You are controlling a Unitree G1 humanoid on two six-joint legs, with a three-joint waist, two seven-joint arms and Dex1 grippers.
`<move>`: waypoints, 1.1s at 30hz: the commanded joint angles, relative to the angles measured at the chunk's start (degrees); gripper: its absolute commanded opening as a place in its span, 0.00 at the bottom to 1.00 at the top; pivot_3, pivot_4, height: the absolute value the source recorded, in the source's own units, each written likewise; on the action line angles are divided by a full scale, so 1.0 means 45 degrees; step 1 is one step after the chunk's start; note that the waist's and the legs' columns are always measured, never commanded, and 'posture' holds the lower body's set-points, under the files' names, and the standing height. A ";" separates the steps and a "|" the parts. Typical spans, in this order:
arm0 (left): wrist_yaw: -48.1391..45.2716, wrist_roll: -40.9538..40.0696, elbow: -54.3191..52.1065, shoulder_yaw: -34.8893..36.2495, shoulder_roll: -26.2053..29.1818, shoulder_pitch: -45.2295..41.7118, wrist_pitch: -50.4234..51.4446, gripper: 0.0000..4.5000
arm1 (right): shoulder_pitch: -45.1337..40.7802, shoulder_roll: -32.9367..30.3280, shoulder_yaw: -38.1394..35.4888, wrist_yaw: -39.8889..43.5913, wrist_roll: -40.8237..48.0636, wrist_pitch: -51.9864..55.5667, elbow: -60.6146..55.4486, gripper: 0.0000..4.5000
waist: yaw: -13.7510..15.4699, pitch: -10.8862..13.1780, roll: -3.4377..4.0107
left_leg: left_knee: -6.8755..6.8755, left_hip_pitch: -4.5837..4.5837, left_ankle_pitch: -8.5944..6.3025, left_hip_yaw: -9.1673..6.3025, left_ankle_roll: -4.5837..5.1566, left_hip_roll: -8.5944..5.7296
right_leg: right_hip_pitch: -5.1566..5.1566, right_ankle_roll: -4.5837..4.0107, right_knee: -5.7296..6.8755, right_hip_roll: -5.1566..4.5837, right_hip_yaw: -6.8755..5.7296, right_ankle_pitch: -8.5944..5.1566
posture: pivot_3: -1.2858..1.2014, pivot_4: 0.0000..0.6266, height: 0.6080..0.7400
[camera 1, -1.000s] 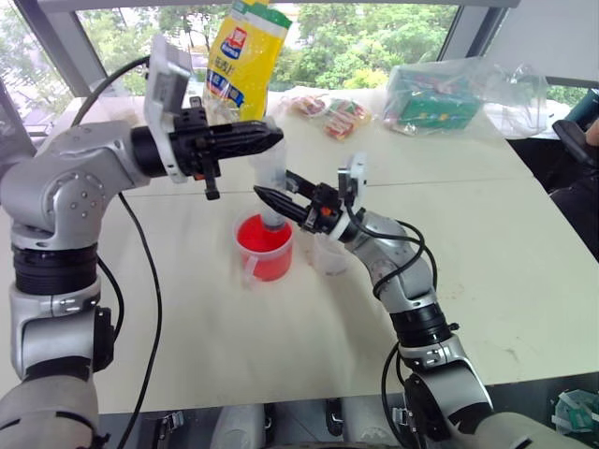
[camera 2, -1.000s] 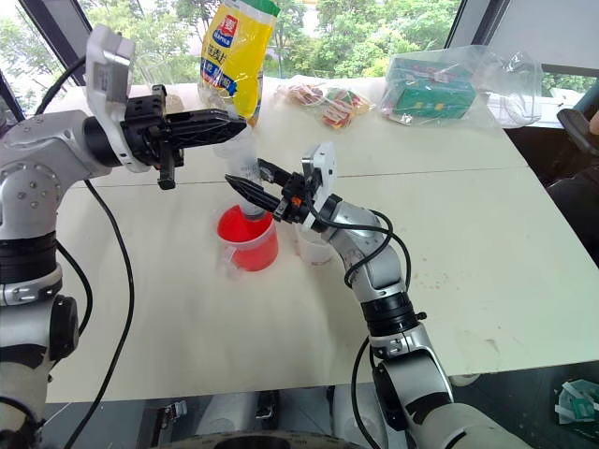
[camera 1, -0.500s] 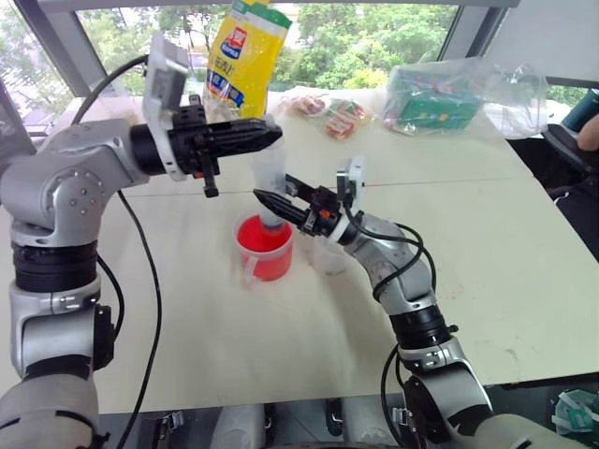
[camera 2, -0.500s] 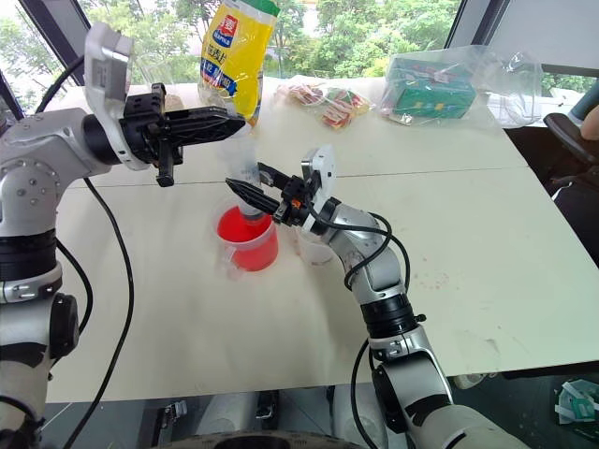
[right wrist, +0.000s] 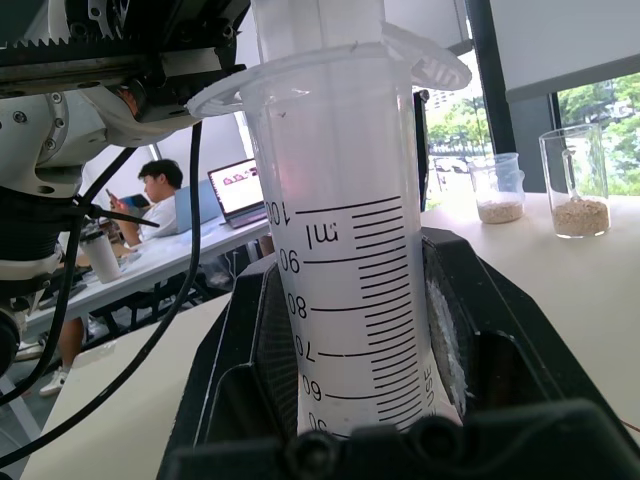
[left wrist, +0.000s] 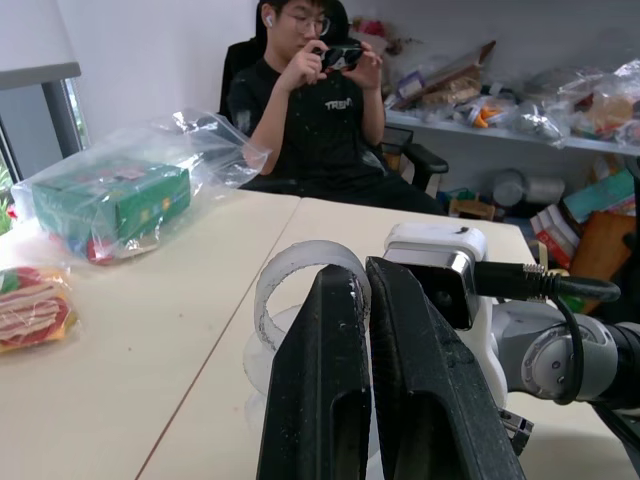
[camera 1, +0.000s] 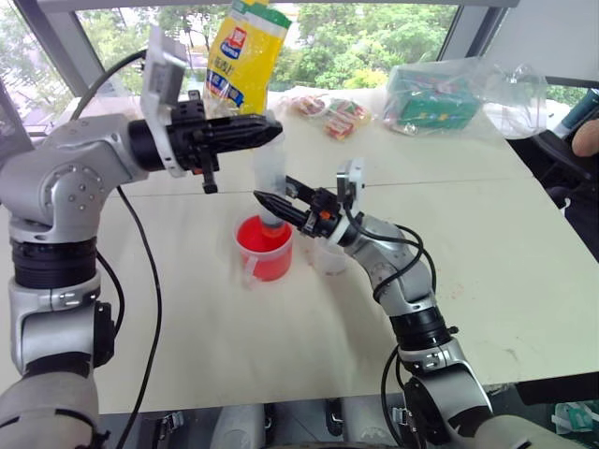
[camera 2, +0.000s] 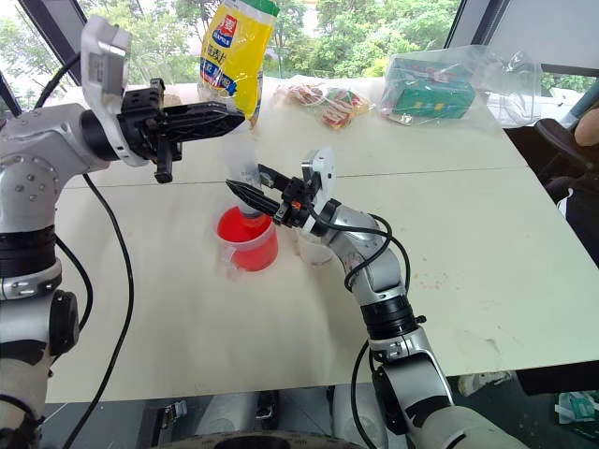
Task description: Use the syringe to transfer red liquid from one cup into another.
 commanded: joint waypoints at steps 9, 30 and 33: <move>0.0140 -0.0408 -0.0380 0.0983 -0.0058 -0.0669 -0.0633 0.00 | 0.0043 0.0075 0.0727 0.0512 -0.0038 0.0392 -0.0057 0.31 | 0.0000 0.0000 0.0000 | 0.0000 0.0000 0.0000 0.0000 0.0000 0.0000 | 0.0000 0.0000 0.0000 0.0000 0.0000 0.0000 | 0.52 0.24 1.00; 0.0254 -0.1544 -0.1371 0.2380 0.1882 0.1562 0.0868 0.99 | -0.1504 -0.0197 -0.1325 -0.0960 0.2099 0.2952 -0.2412 0.31 | -0.0012 0.0007 0.0001 | -0.0002 -0.0001 0.0000 -0.0004 0.0000 0.0005 | -0.0004 -0.0001 0.0000 -0.0002 -0.0001 -0.0001 | 0.52 0.24 1.00; 0.0293 -0.1581 -0.1392 0.2456 0.2007 0.1618 0.0814 0.99 | -0.1699 -0.0330 -0.1658 -0.1287 0.2366 0.3133 -0.2631 0.31 | 0.0025 0.0007 0.0001 | -0.0002 -0.0001 0.0000 -0.0005 0.0000 0.0004 | -0.0001 -0.0001 -0.0002 -0.0003 -0.0003 -0.0001 | 0.52 0.24 1.00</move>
